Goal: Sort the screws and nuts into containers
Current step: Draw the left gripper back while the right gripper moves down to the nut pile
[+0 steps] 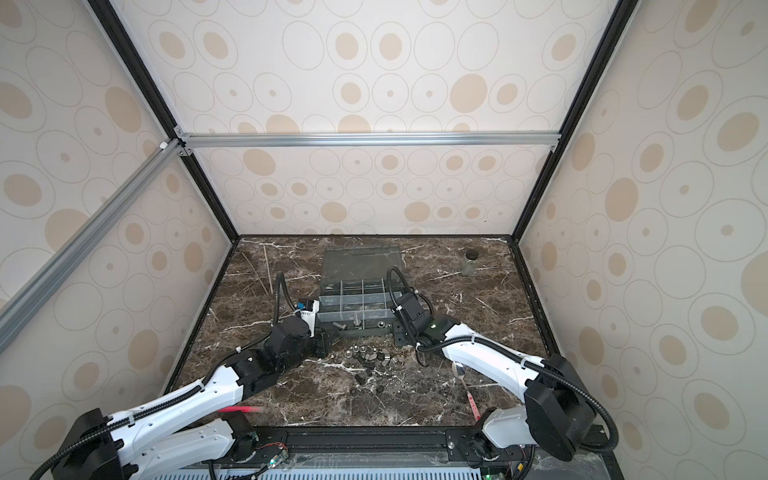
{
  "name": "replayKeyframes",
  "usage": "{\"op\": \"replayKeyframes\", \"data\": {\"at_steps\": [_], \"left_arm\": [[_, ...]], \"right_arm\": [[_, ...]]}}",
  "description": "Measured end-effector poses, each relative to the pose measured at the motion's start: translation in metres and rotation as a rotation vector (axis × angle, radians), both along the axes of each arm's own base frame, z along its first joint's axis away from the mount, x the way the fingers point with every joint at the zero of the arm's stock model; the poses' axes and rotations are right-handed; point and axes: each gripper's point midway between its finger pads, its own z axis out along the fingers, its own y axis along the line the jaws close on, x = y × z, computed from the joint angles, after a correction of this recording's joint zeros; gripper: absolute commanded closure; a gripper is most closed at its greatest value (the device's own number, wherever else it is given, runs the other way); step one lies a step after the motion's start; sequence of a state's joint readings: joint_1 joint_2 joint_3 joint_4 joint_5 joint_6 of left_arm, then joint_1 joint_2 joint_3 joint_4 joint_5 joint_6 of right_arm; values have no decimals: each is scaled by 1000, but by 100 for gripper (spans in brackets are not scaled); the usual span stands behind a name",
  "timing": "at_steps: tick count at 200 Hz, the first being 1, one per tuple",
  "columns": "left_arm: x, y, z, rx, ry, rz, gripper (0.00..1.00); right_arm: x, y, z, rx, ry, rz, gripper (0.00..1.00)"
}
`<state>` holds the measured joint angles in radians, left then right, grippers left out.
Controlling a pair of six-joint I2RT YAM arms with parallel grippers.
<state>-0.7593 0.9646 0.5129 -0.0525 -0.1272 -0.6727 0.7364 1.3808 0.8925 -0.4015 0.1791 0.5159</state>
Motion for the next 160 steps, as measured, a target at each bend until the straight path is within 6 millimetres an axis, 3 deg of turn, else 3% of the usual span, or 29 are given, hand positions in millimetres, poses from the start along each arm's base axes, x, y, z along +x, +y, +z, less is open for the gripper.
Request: {"op": "replayKeyframes", "data": {"at_steps": [36,110,160], "left_arm": [[-9,15,2,-57,-23,49,58],[-16,47,24,-134,-118,162,55],[-23,63,15,-135,-113,209,53]], "right_arm": [[-3,29,-13,-11,53,117,56],[-14,96,-15,-9,80,385,55],[-25,142,-25,-15,107,522,55]]}}
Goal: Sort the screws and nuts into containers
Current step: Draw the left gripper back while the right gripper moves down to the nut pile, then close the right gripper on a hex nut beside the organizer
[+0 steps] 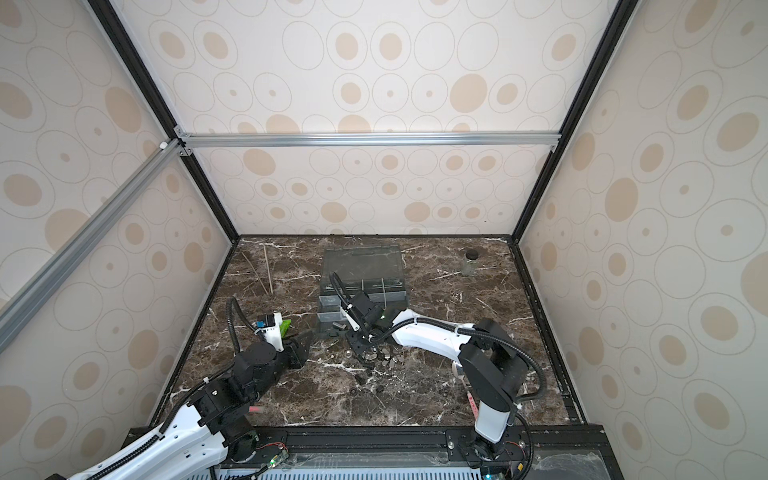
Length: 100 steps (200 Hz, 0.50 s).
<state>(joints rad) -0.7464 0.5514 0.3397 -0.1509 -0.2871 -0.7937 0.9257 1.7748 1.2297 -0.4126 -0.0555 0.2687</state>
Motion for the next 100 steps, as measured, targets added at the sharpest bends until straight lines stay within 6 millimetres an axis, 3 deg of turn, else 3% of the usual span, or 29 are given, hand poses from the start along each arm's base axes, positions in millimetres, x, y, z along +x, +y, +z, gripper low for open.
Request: {"op": "replayKeyframes", "data": {"at_steps": [35,100], "left_arm": [[-2,6,1,-9,-6,18,50],[-6,14,-1,-23,-8,45,49]], "right_arm": [[-3,20,-8,-22,15,54,54],[-1,29,-18,-80,27,111,52]]}}
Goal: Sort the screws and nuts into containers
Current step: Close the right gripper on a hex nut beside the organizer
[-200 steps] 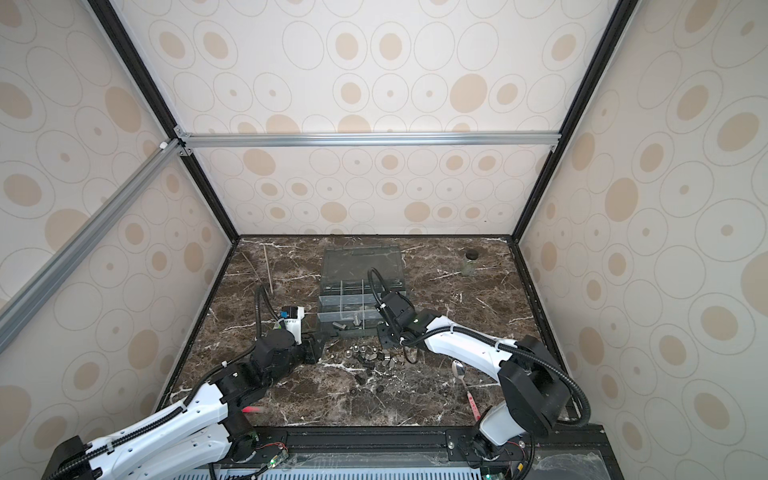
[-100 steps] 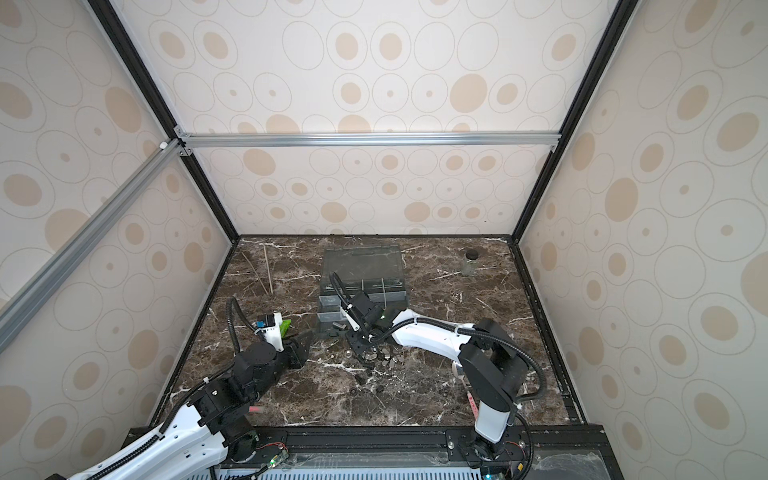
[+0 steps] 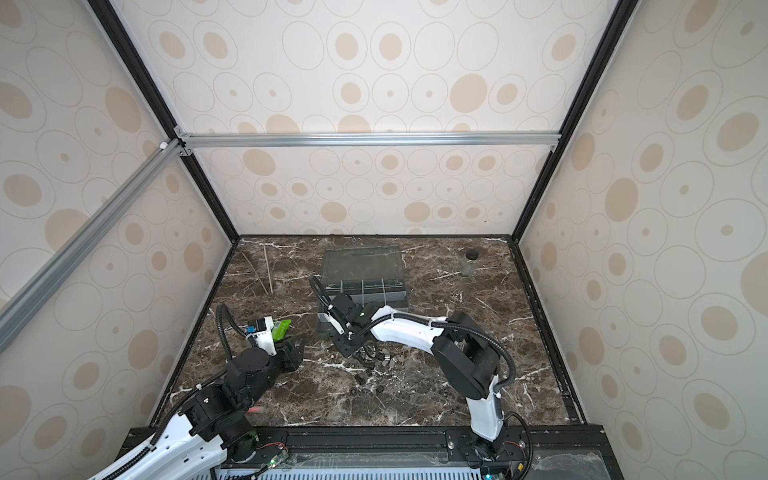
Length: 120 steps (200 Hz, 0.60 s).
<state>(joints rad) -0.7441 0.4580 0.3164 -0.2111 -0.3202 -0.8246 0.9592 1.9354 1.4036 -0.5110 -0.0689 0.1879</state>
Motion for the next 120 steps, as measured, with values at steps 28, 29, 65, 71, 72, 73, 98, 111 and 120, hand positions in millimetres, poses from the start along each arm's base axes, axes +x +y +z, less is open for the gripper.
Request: {"op": "replayKeyframes", "data": {"at_steps": [28,29,65,71,72,73,98,111,120], "left_arm": [[-2,2,-6,0,12,4,49],[-2,2,-6,0,12,4,49],[-3,3,-8,-6,16,8,49],[-3,3,-8,-7,16,9,49],[-3,3,-8,-7,16,9,49],[-3,3,-8,-7,16,9,49],[-3,3,-8,-14,15,10,49],[-3,3,-8,-15,16,11,49],[-3,3,-9,-14,17,12,49]], "right_arm": [[0,2,-5,-17,6,20,52],[-1,2,-5,-17,6,21,52],[-5,1,-14,-51,20,46,52],[-5,2,-15,-54,22,50,52],[-5,2,-16,-56,22,50,52],[-5,2,-16,-57,22,51,52],[-7,3,-20,-70,28,64,52],[-7,4,-21,-72,27,70,52],[-8,4,-21,-72,27,73,52]]}}
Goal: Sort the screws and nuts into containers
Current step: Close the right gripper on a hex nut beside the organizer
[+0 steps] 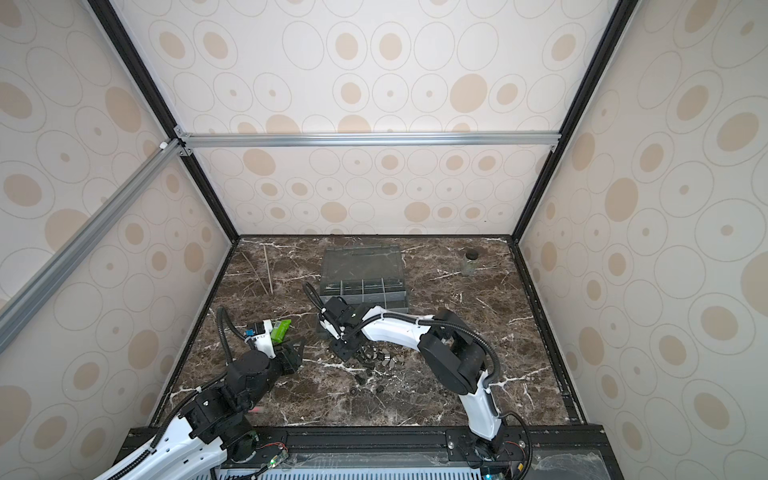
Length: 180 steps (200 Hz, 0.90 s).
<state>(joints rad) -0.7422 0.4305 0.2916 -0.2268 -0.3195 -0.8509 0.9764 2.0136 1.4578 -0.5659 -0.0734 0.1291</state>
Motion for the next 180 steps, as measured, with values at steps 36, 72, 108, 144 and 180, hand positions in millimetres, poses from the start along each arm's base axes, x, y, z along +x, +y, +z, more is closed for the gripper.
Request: {"op": "replayKeyframes", "data": {"at_steps": [36,72,108,144,180], "left_arm": [[-1,0,-1,-5,3,-1,49],[-1,0,0,-15,-1,0,49],[-2,1,1,-23,-2,3,48],[-2,1,1,-22,-1,4,48],[-1,1,-1,-16,3,7,48]], "right_arm": [[0,3,-1,-2,-1,12,52],[-6,1,-9,-39,3,29,52],[-6,-4,-12,-67,-1,29,52],[-3,-5,-14,-85,-8,25,52],[-5,-8,-20,-105,2,26,54]]}}
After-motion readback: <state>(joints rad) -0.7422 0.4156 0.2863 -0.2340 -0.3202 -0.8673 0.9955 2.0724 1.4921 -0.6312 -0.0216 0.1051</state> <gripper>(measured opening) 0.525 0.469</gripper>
